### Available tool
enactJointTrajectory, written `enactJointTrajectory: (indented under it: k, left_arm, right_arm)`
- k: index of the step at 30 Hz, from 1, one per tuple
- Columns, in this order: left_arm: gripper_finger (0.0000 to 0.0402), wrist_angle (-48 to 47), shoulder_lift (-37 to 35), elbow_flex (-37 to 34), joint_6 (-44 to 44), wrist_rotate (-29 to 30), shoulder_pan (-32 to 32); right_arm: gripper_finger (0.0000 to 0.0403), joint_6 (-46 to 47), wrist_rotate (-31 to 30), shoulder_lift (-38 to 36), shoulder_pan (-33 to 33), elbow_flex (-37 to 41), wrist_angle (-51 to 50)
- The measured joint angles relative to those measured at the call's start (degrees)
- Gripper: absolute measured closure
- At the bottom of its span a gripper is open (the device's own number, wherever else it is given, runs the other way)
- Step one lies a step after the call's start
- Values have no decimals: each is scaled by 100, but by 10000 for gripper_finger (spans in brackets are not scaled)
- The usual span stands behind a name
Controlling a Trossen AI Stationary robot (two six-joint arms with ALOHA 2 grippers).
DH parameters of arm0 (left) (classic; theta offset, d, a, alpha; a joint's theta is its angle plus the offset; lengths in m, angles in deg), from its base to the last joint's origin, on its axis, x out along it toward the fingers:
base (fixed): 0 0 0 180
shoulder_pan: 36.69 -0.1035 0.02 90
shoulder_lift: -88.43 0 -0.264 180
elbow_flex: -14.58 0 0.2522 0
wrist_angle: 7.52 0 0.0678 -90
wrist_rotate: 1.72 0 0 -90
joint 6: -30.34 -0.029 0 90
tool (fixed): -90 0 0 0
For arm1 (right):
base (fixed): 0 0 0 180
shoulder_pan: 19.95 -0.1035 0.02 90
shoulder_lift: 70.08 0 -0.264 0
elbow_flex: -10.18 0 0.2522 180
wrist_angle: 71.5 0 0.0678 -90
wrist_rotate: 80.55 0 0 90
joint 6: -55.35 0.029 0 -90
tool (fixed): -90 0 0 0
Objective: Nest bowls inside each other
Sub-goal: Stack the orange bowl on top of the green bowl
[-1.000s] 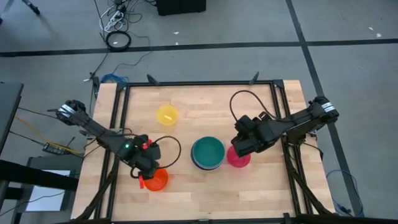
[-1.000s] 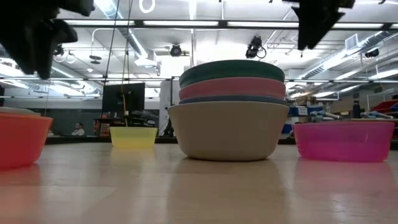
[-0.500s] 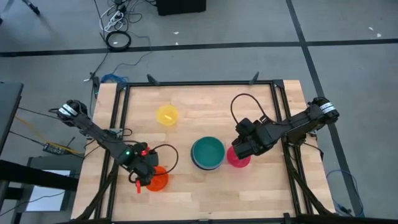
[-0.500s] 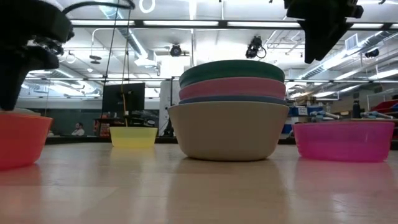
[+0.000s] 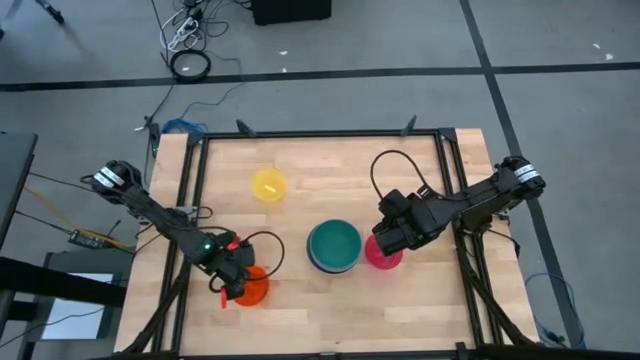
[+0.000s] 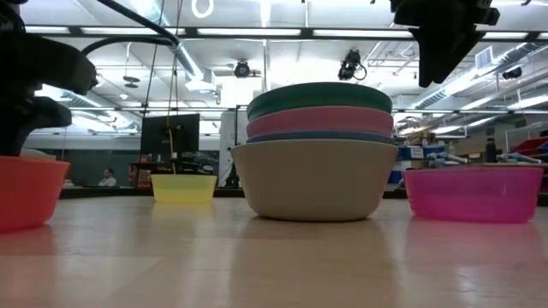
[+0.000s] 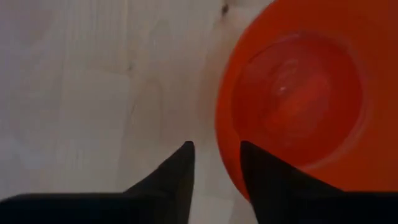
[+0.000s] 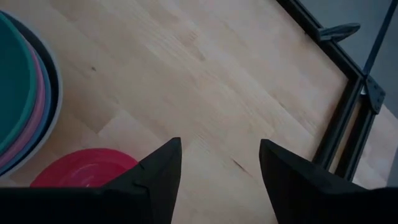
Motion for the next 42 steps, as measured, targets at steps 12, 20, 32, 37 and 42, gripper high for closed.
enactJointTrajectory:
  k: [12, 20, 32, 37, 42]
  left_arm:
    - [394, -19, -45, 73, -282, -120, -98]
    - [398, -311, -560, 1292, -1748, 746, -898]
    - [399, 1015, -188, 2845, -4079, -63, -2925]
    - [399, 1528, 280, 3014, -3428, -1178, -3586]
    - [399, 1647, 833, 3210, -2974, -1314, -3724]
  right_arm:
    - [204, -13, -4, 0, 0, -1, -1]
    - [202, -15, -7, 2, 0, 0, -5]
    - [206, 213, 18, 2, -135, -2, -315]
    - [209, 542, -63, -127, -384, -2, -345]
    - [211, 764, -107, -277, -549, -4, -342]
